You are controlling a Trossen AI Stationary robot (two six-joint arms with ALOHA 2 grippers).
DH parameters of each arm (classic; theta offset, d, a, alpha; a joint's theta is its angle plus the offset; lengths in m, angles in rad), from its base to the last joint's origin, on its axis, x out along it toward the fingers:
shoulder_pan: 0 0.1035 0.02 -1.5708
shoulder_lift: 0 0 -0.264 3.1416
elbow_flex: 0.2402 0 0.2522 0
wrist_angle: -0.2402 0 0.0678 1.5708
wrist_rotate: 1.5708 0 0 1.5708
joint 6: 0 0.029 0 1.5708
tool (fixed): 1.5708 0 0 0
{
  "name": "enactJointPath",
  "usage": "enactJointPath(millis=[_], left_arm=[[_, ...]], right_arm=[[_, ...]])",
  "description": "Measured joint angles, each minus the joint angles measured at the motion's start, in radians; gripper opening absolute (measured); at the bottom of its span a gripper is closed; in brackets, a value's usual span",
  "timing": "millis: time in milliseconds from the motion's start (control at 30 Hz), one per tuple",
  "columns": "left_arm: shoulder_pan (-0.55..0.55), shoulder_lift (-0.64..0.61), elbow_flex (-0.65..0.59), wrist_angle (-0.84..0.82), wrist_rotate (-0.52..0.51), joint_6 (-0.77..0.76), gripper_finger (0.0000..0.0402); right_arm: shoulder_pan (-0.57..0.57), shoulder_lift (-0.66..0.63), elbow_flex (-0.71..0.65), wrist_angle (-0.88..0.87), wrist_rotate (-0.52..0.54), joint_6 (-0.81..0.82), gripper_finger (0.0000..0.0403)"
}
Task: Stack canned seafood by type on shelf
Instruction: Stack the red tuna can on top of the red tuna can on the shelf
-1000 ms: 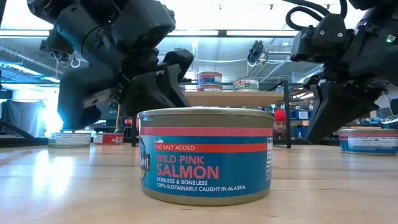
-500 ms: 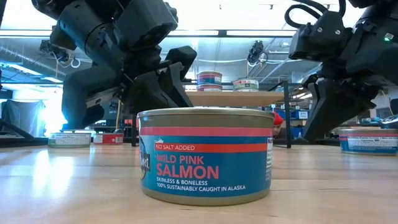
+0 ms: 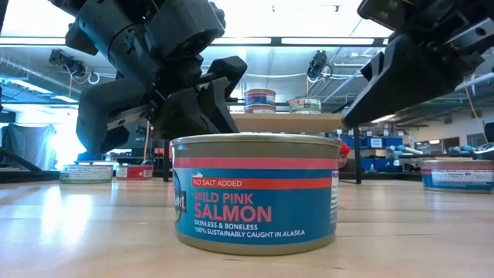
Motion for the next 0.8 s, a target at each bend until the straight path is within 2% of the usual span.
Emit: enactJointPath(millis=[567, 800], left_arm=[[0.013, 0.057, 0.003, 0.026, 0.003, 0.003, 0.0071], [0.012, 0.06, 0.003, 0.033, -0.038, 0.003, 0.0035]], right_arm=[[0.0, 0.0, 0.0, 0.022, 0.001, -0.022, 0.0003], [0.0, 0.0, 0.0, 0.023, 0.002, -0.029, 0.0003]])
